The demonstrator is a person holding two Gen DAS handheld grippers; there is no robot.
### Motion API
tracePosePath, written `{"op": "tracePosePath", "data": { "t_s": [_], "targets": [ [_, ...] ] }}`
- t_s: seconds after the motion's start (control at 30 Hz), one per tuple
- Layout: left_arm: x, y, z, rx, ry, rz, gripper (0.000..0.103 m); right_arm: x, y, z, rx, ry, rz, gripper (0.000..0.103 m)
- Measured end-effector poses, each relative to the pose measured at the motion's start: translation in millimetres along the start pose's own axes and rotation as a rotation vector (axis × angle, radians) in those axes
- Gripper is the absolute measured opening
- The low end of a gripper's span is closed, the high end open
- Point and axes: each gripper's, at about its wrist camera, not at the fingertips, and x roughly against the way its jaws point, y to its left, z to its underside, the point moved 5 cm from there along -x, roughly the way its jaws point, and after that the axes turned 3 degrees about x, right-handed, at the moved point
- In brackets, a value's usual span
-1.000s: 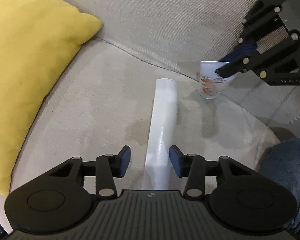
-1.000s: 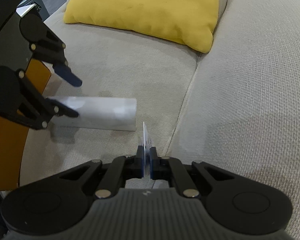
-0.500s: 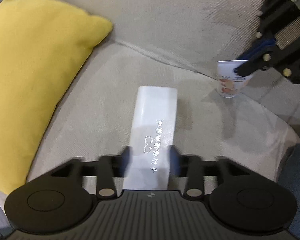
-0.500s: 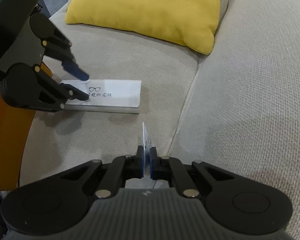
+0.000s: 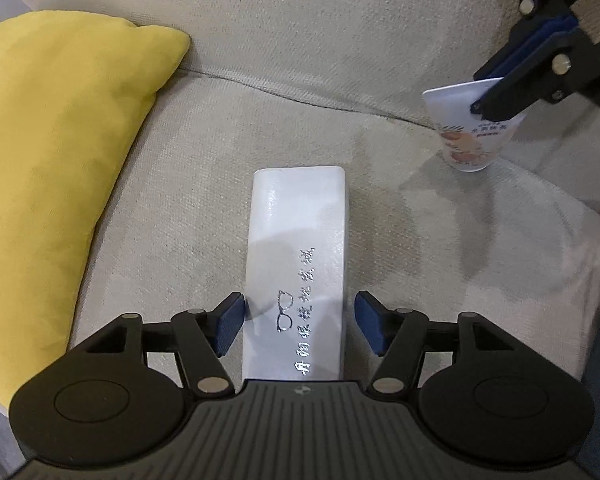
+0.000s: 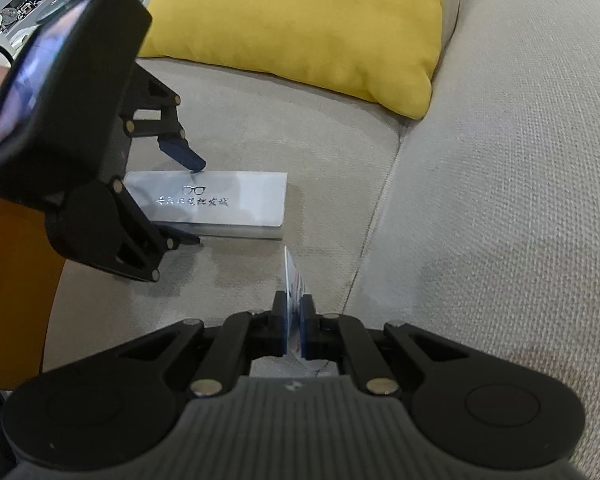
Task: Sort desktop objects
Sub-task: 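Carry the white box and lotion tube over the orange-rimmed box with both tools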
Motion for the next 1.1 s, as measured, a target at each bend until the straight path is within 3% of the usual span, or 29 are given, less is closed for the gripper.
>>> {"op": "tracePosePath", "data": {
  "t_s": [0.37,0.6,0.87,1.1],
  "targets": [
    [-5.8,-0.2,2.4,0.029,0.026,-0.029,0.070,-14.0,-0.5,6.1,0.026,0.068,0.009,0.009],
    [7.9,-4.0,2.3,0.067,-0.001,-0.033,0.069,-9.8,-3.2,5.9,0.023,0.052,0.025,0.008],
    [88.6,-0.9,20.6,0.151,-0.092,-0.044,0.069,11.2,-1.0,0.8,-0.007,-0.021,0.004,0.008],
    [176.8,2.0,68.1,0.216,-0.156,-0.119,0.069,57.8,19.8,-13.4,-0.074,-0.129,-0.077,0.008]
  ]
}}
